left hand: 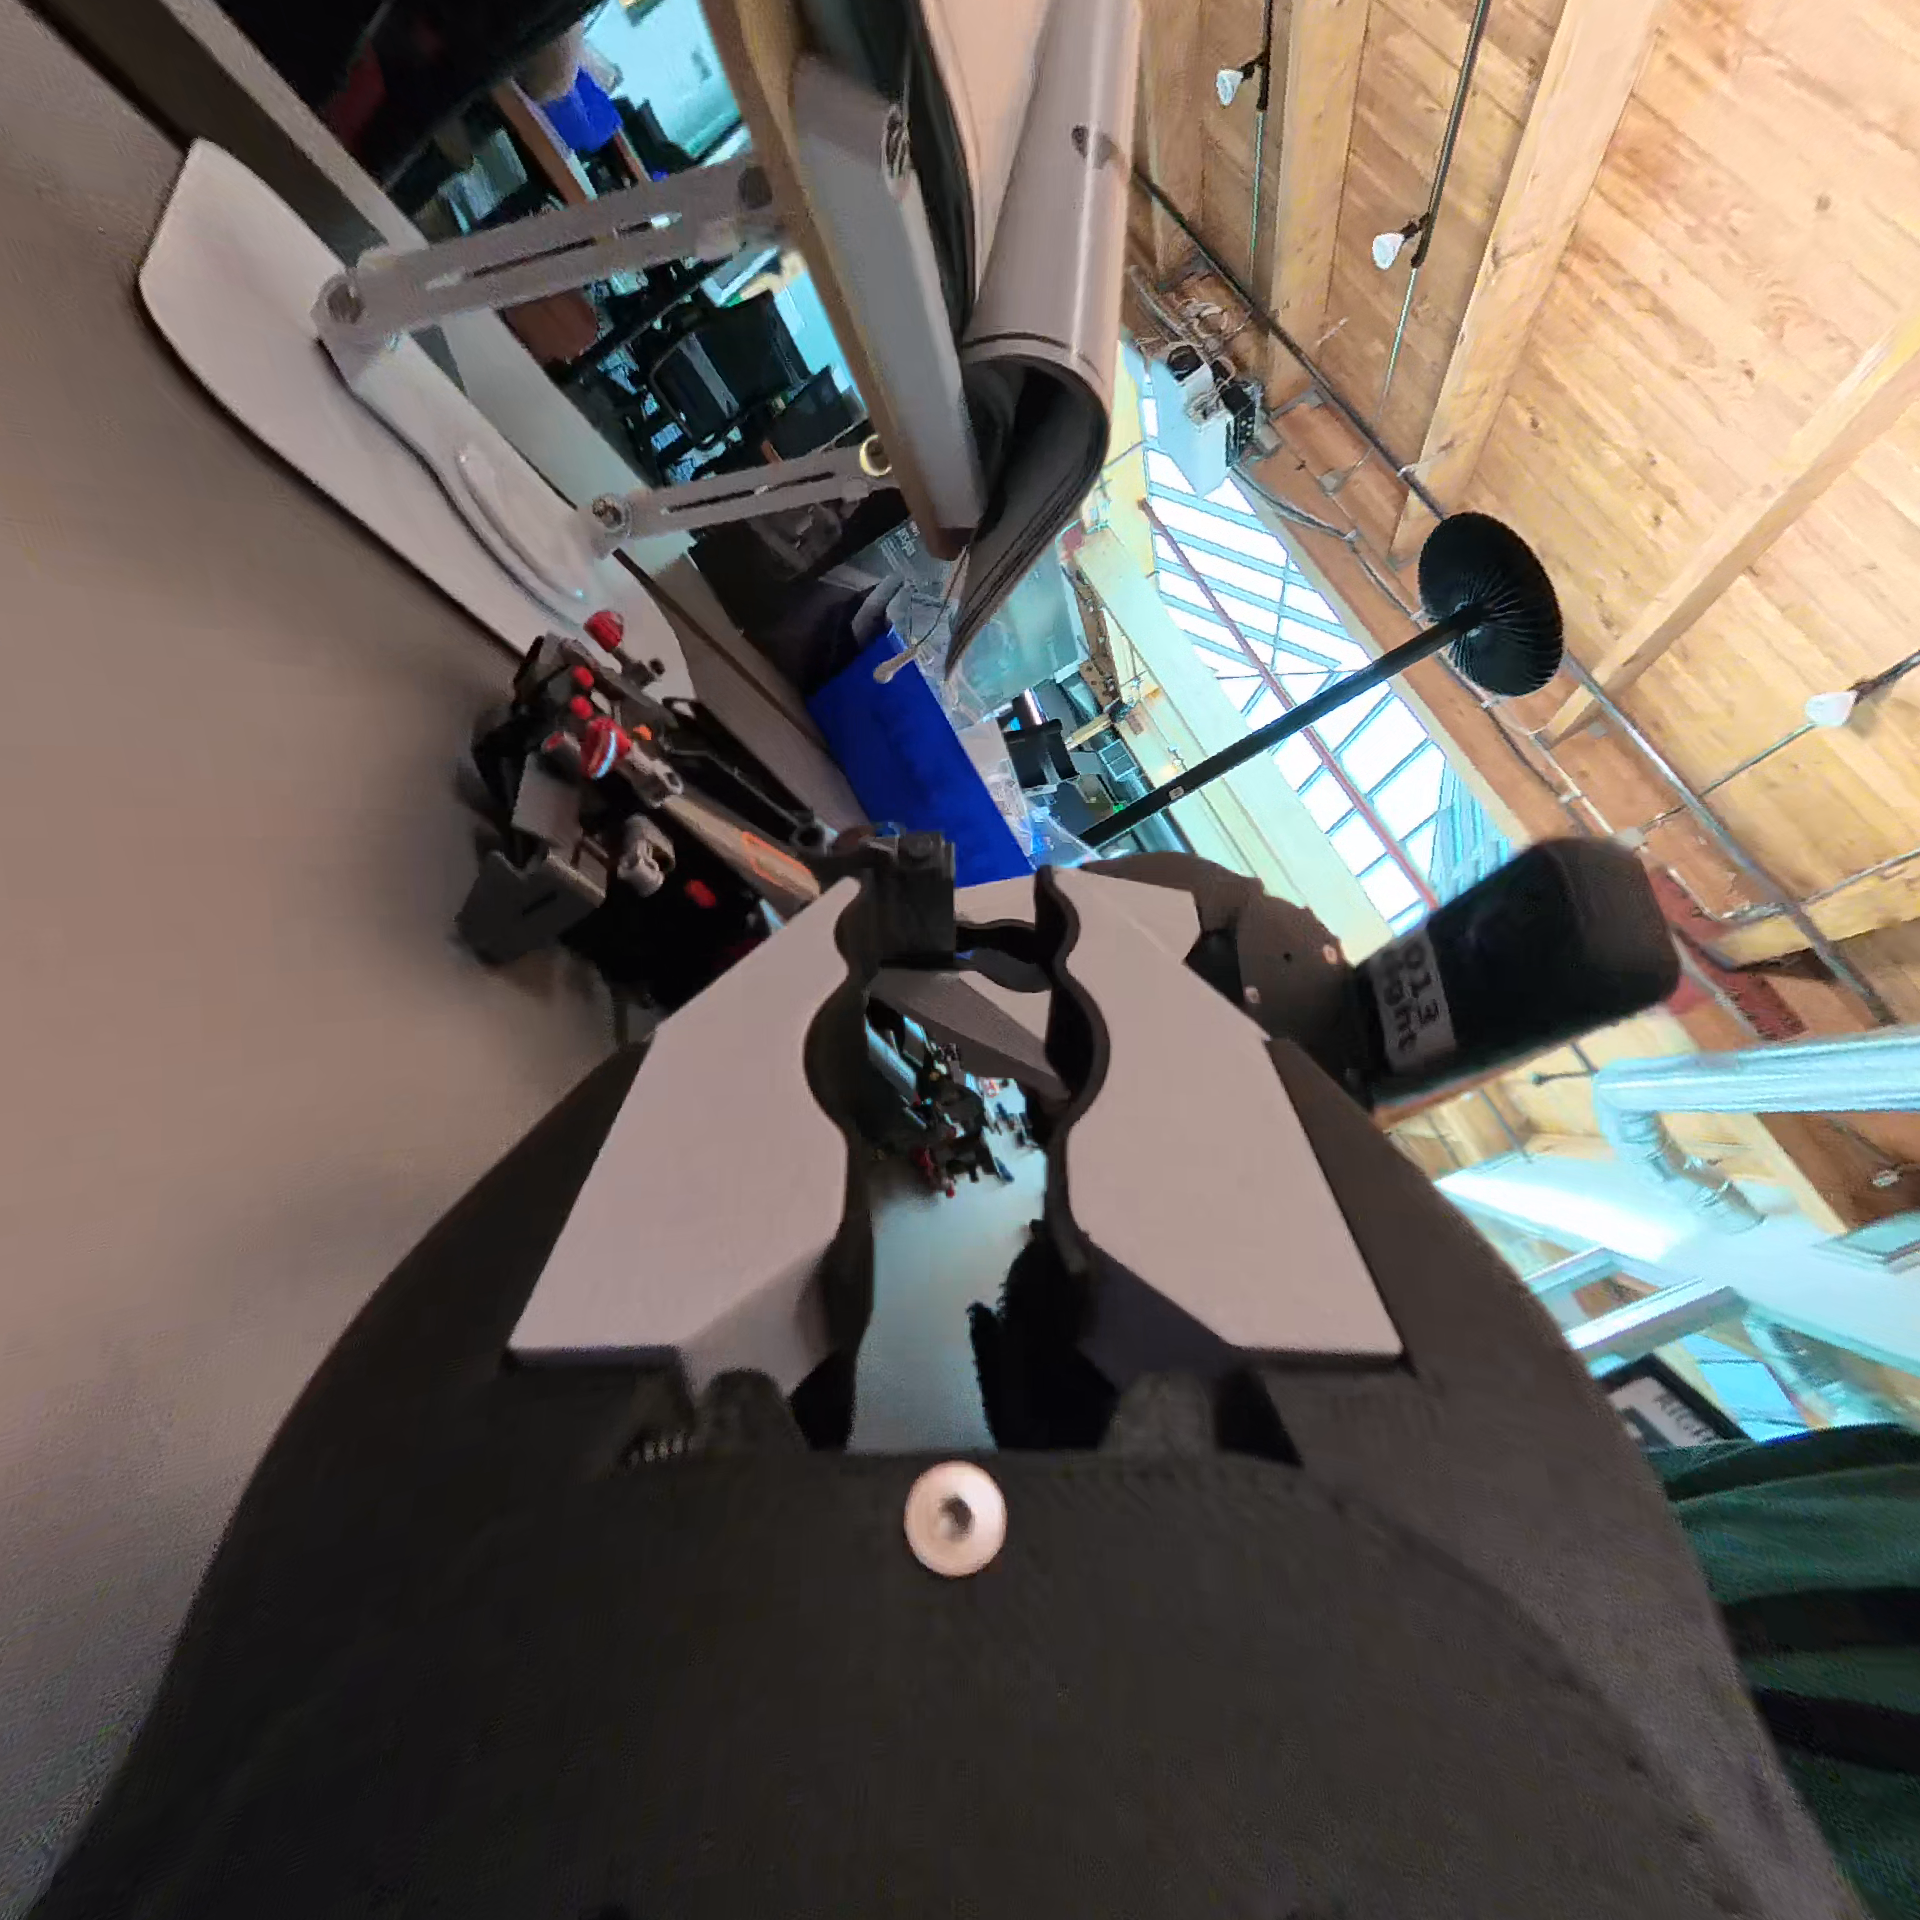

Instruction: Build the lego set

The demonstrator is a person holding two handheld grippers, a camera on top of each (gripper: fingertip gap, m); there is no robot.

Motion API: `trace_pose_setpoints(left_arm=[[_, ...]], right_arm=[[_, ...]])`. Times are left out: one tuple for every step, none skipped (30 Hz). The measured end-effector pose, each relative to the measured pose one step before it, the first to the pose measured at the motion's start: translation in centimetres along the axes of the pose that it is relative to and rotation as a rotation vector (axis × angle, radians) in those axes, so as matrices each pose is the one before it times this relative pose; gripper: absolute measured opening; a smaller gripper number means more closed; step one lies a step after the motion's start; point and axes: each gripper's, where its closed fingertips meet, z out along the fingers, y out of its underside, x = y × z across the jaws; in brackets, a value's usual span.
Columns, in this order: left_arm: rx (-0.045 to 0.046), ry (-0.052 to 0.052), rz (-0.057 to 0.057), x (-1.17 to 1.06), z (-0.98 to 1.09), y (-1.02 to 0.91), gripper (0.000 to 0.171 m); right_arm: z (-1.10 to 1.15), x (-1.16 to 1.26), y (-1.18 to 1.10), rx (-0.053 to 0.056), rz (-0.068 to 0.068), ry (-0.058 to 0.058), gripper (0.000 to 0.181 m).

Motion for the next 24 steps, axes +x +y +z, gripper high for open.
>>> trace_pose_setpoints(left_arm=[[0.00044, 0.0129, 0.0197, 0.335, -0.056, -0.181, 0.027], [-0.00286, 0.0125, 0.0099, 0.220, 0.013, -0.090, 0.027], [-0.00245, 0.0004, 0.0024, 0.004, 0.080, -0.028, 0.030], [-0.00238, 0.0108, 0.0020, 0.179, 0.120, 0.023, 0.032], [0.00032, 0.0256, 0.0012, 0.446, 0.178, 0.029, 0.032], [-0.00779, 0.0201, -0.0001, 0.381, 0.264, 0.164, 0.032], [-0.01764, 0.0201, -0.0021, 0.351, 0.354, 0.315, 0.031], [-0.01761, 0.0217, -0.0038, 0.351, 0.372, 0.312, 0.028], [-0.00818, 0.0174, -0.0040, 0.258, 0.344, 0.191, 0.025], [0.00109, 0.0127, -0.0022, 0.174, 0.219, 0.041, 0.022], [-0.00240, 0.0169, -0.0072, 0.178, 0.162, 0.073, 0.017], [0.00435, 0.0146, -0.0099, 0.104, 0.080, -0.053, 0.016], [0.00088, 0.0049, -0.0087, -0.037, 0.071, -0.031, 0.016], [-0.00531, 0.0019, -0.0012, -0.018, 0.049, 0.054, 0.015], [0.00315, -0.0082, 0.0027, -0.101, -0.060, -0.129, 0.015], [0.01849, -0.0106, -0.0006, -0.055, -0.100, -0.344, 0.012], [0.01177, -0.0232, -0.0203, -0.350, -0.106, -0.263, 0.012], [-0.00422, -0.0234, -0.0265, -0.454, -0.070, -0.044, 0.011], [0.00355, -0.0162, -0.0155, -0.316, -0.064, -0.107, 0.012], [0.00754, -0.0163, -0.0183, -0.299, -0.060, -0.135, 0.011], [-0.00899, -0.0113, -0.0164, -0.216, 0.045, 0.098, 0.011], [-0.01246, -0.0167, -0.0012, -0.199, 0.098, 0.165, 0.012], [-0.00523, -0.0270, 0.0029, -0.314, 0.072, 0.102, 0.012], [-0.00766, -0.0093, -0.0034, -0.062, 0.116, 0.133, 0.012]], right_arm=[[-0.319, -0.173, -0.163, 0.0173, 0.0625, -0.0629, 0.005], [-0.354, -0.185, -0.279, 0.0253, 0.0698, -0.0686, 0.005], [-0.441, -0.227, -0.400, 0.0351, 0.0697, -0.0744, 0.005], [-0.457, -0.416, -0.321, 0.0316, 0.0845, -0.0957, 0.005], [-0.430, -0.544, -0.229, 0.0229, 0.1031, -0.1122, 0.005], [-0.420, -0.659, -0.297, 0.0291, 0.1006, -0.1187, 0.005], [-0.367, -0.741, -0.226, 0.0255, 0.0858, -0.1163, 0.005], [-0.284, -0.476, -0.017, 0.0107, 0.0677, -0.0860, 0.005], [-0.270, 0.028, -0.104, 0.0165, 0.0411, -0.0356, 0.005], [-0.188, -0.092, -0.031, 0.0079, 0.0242, -0.0307, 0.005], [-0.126, -0.358, 0.028, 0.0020, 0.0232, -0.0401, 0.005], [-0.104, -0.258, -0.094, 0.0066, 0.0197, -0.0270, 0.005], [-0.043, -0.050, -0.021, -0.0004, 0.0103, -0.0056, 0.005], [0.044, -0.074, 0.145, -0.0129, 0.0083, -0.0051, 0.005], [-0.072, 0.017, -0.162, 0.0046, 0.0035, 0.0006, 0.006], [-0.213, 0.207, -0.511, 0.0258, -0.0223, 0.0258, 0.007], [-0.263, 0.456, -0.439, 0.0184, -0.0468, 0.0564, 0.017], [-0.328, 0.446, -0.376, 0.0121, -0.0543, 0.0670, 0.030], [-0.306, 0.293, -0.255, 0.0004, -0.0680, 0.0702, 0.038], [-0.210, 0.356, -0.116, -0.0154, -0.0983, 0.0977, 0.040], [-0.109, 0.494, -0.056, -0.0250, -0.1321, 0.1265, 0.042], [0.016, 0.270, 0.197, -0.0459, -0.1460, 0.1174, 0.045], [0.151, 0.004, 0.233, -0.0534, -0.1347, 0.0933, 0.047], [0.232, -0.155, 0.110, -0.0490, -0.1150, 0.0712, 0.043]])
